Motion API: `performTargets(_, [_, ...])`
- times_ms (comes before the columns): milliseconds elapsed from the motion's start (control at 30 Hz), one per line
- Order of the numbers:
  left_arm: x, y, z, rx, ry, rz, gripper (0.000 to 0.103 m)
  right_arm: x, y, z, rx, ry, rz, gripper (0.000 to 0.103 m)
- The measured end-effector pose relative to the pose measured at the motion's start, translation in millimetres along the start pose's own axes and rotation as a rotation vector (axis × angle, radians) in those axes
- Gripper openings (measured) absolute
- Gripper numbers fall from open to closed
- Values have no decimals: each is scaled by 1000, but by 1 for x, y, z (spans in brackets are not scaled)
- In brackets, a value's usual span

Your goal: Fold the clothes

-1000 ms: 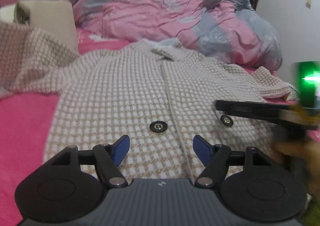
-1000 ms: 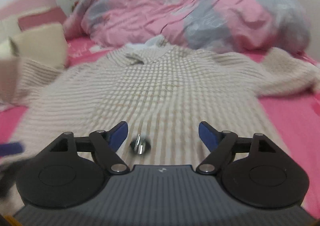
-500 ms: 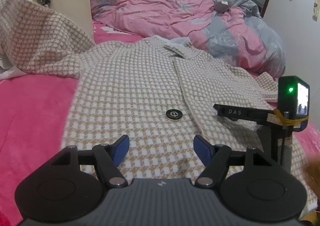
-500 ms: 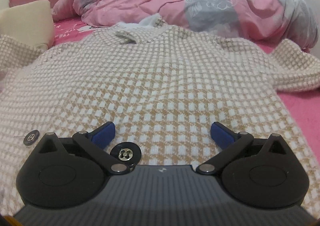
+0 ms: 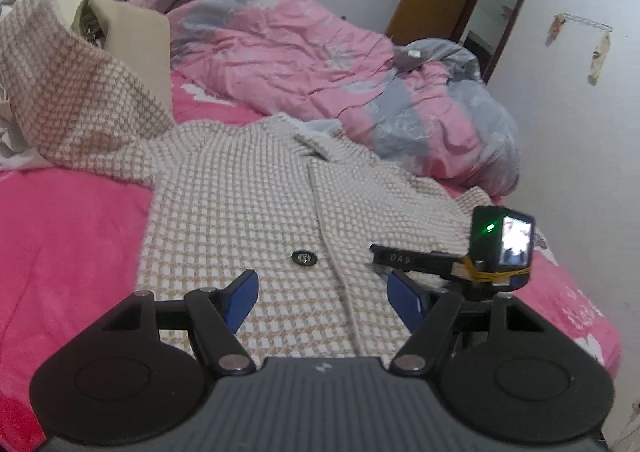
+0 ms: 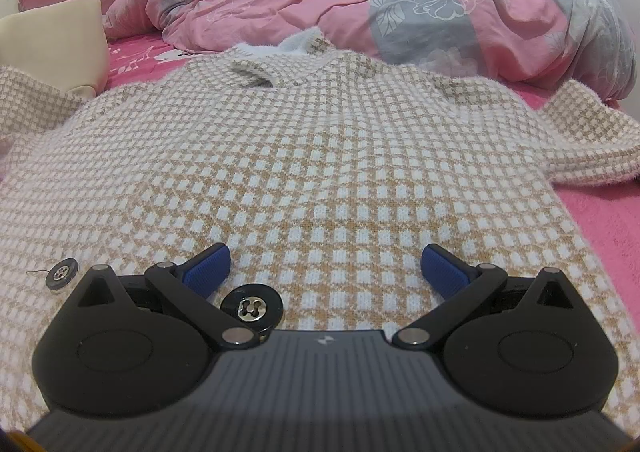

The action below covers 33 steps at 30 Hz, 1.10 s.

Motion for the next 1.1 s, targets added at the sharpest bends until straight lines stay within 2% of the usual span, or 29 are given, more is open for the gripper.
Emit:
performTargets(200, [6, 3, 4, 47, -25, -4, 74, 0, 0, 0, 0, 0, 0, 102])
performTargets(367, [17, 33, 18, 114, -14, -52, 74, 0, 0, 0, 0, 0, 0, 102])
performTargets(500, [-5, 53, 33, 110, 53, -100, 73, 0, 0, -1, 0, 0, 1, 102])
performTargets(600, [-19, 41, 42, 149, 47, -99, 74, 0, 0, -1, 0, 1, 1, 102])
performTargets(700, [-8, 25, 49, 144, 68, -48, 74, 0, 0, 0, -1, -1, 1, 102])
performTargets(833, [15, 11, 52, 50, 64, -43, 74, 0, -1, -1, 0, -1, 1, 102])
performTargets(967, [37, 8, 52, 69, 54, -82, 74, 0, -1, -1, 0, -1, 1, 102])
performTargets(1100, [40, 23, 55, 132, 50, -80, 74, 0, 0, 0, -1, -1, 1, 102])
Point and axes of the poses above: each gripper's, at about its wrist camera, not at the fingertips, and y roughly the way its jaws point, z to its right, x to its underside, the point moved 3 cm from there along y, roughly the way its jaws point, and after that the axes turned 9 degrees about -x, right-handed, at the moved point
